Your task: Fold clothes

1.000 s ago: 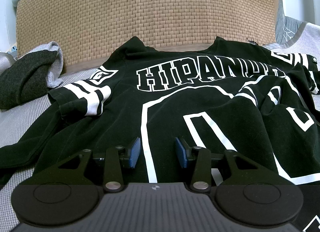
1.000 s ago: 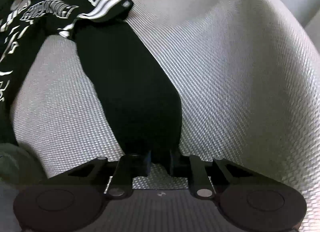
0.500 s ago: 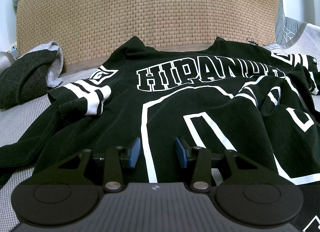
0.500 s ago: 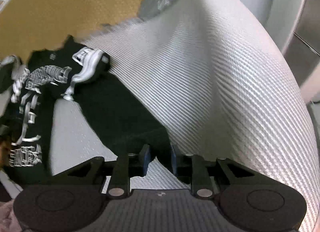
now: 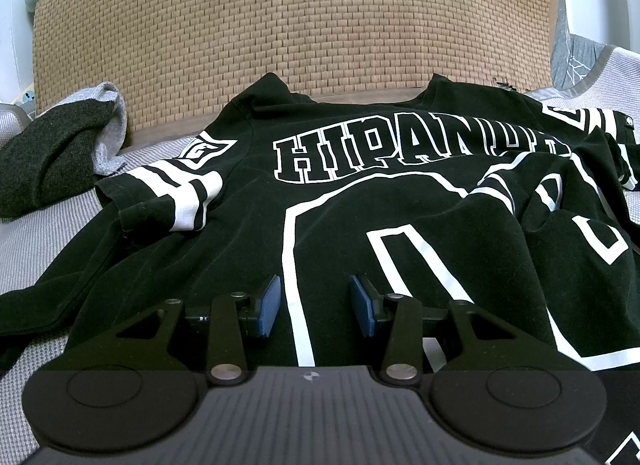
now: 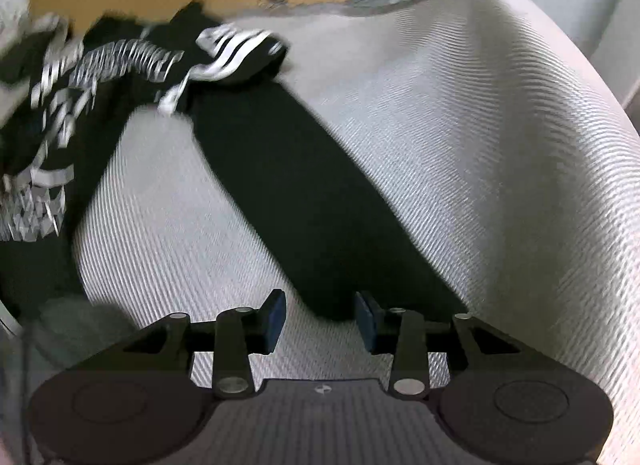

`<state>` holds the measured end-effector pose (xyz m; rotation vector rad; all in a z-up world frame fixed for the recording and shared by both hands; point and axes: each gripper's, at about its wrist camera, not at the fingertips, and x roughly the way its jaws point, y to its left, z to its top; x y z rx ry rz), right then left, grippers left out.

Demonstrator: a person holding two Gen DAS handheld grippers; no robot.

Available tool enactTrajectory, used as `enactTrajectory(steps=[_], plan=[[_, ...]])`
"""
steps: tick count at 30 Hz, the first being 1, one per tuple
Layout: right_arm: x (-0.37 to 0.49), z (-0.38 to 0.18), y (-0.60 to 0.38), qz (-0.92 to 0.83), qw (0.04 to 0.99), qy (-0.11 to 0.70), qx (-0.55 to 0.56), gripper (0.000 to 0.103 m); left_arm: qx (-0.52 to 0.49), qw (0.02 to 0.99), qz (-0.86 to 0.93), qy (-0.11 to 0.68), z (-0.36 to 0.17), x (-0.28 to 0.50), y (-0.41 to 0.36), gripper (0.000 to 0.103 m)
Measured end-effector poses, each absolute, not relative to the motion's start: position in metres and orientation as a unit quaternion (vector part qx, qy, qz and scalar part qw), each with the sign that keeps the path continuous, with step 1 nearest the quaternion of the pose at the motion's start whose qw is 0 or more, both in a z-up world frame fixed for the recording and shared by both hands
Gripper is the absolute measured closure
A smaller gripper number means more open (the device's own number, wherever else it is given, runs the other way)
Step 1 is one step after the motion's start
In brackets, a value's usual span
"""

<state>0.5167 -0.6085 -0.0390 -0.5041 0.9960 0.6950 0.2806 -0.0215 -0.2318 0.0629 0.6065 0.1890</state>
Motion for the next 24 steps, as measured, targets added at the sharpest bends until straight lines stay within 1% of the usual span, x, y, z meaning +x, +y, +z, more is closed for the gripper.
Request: enactTrajectory(steps=[7, 10, 15, 17, 19, 20, 21, 22, 24], plan=[[0.488, -0.079, -0.598, 0.237, 0.825, 0.391, -0.332, 0.061, 0.042, 0.948, 0.099, 0.298, -0.232, 0.280, -0.025, 0.058], [0.477, -0.087, -0.594, 0.221, 0.843, 0.350, -0.342, 0.057, 0.039, 0.949, 0.098, 0.298, -0.232, 0.280, -0.024, 0.058], [0.456, -0.115, -0.565, 0.174, 0.834, 0.250, -0.461, 0.054, 0.039, 0.949, 0.098, 0.298, -0.232, 0.280, -0.024, 0.058], [0.456, -0.124, -0.556, 0.151, 0.832, 0.223, -0.485, 0.054, 0.039, 0.949, 0.098, 0.298, -0.232, 0.280, -0.024, 0.058], [0.458, -0.131, -0.548, 0.128, 0.832, 0.202, -0.500, 0.056, 0.039, 0.949, 0.097, 0.298, -0.232, 0.280, -0.024, 0.058], [0.463, -0.129, -0.550, 0.113, 0.840, 0.204, -0.490, 0.059, 0.038, 0.949, 0.097, 0.298, -0.232, 0.280, -0.024, 0.058], [0.468, -0.127, -0.551, 0.099, 0.847, 0.206, -0.479, 0.065, 0.037, 0.949, 0.097, 0.298, -0.232, 0.280, -0.023, 0.058], [0.473, -0.125, -0.553, 0.084, 0.854, 0.208, -0.468, 0.068, 0.037, 0.949, 0.096, 0.298, -0.232, 0.280, -0.023, 0.058], [0.480, -0.117, -0.568, 0.061, 0.865, 0.225, -0.445, 0.068, 0.036, 0.949, 0.096, 0.298, -0.232, 0.280, -0.023, 0.058]])
